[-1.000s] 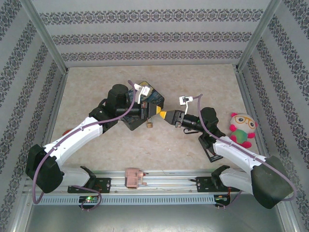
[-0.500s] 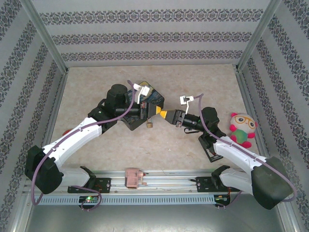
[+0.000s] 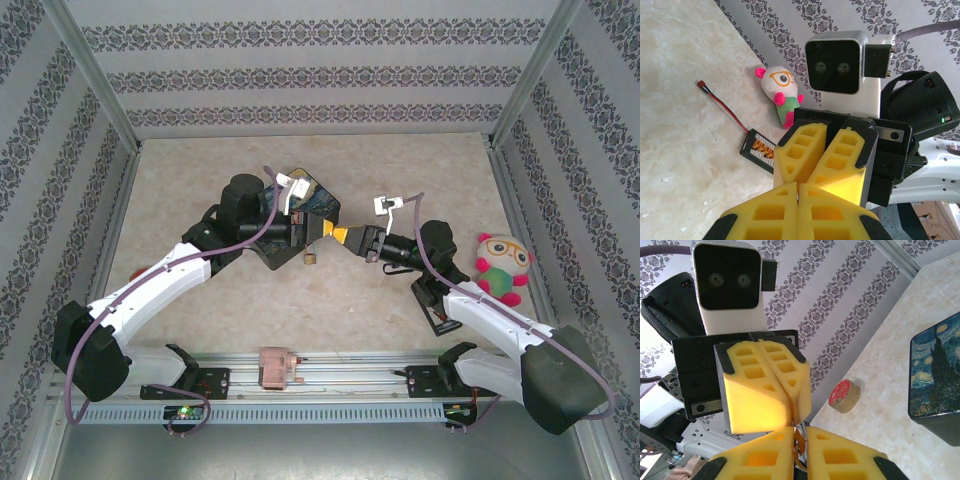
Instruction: Unlock the padlock with the key
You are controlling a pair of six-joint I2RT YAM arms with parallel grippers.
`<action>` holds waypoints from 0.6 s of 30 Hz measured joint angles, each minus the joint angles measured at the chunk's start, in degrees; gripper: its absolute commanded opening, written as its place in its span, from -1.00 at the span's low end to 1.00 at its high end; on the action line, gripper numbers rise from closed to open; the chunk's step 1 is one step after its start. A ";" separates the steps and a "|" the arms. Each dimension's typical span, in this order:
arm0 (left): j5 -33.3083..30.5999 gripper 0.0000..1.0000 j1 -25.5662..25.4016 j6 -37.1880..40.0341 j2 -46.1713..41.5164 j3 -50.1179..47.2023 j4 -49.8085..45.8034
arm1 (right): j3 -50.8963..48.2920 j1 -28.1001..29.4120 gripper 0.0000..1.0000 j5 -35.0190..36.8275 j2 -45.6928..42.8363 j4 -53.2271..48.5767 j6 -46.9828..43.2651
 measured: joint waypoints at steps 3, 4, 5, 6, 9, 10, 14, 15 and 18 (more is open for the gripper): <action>0.00 -1.00 0.02 -0.28 0.02 0.00 0.02 | 0.00 0.00 -0.83 -0.17 0.00 0.02 0.07; -0.02 -1.00 0.02 -0.42 0.02 0.00 0.04 | 0.00 0.00 -0.86 -0.22 0.00 0.07 0.17; -0.02 -1.00 0.02 -0.46 0.02 0.00 0.04 | 0.00 0.00 -0.88 -0.22 0.00 0.15 0.22; -0.09 -1.00 0.04 -0.63 0.02 0.00 0.11 | 0.00 0.00 -0.92 -0.24 0.00 0.22 0.24; -0.20 -0.94 0.04 -1.14 0.02 -0.02 0.42 | 0.00 0.00 -1.00 -0.22 0.00 0.50 0.66; -0.22 -0.79 0.07 -1.36 0.02 -0.07 0.59 | 0.00 0.00 -1.00 -0.20 0.00 0.68 0.87; -0.11 -0.16 0.07 -2.40 0.00 -0.74 2.34 | -0.07 0.00 -1.00 -0.04 0.02 0.76 1.27; -0.15 0.02 0.07 -2.80 0.00 -0.87 2.82 | -0.22 -0.02 -1.00 0.26 0.02 0.61 1.33; -1.09 0.30 0.07 -3.50 -0.35 -1.29 3.58 | -0.87 -0.48 -1.00 0.87 0.02 -0.07 1.70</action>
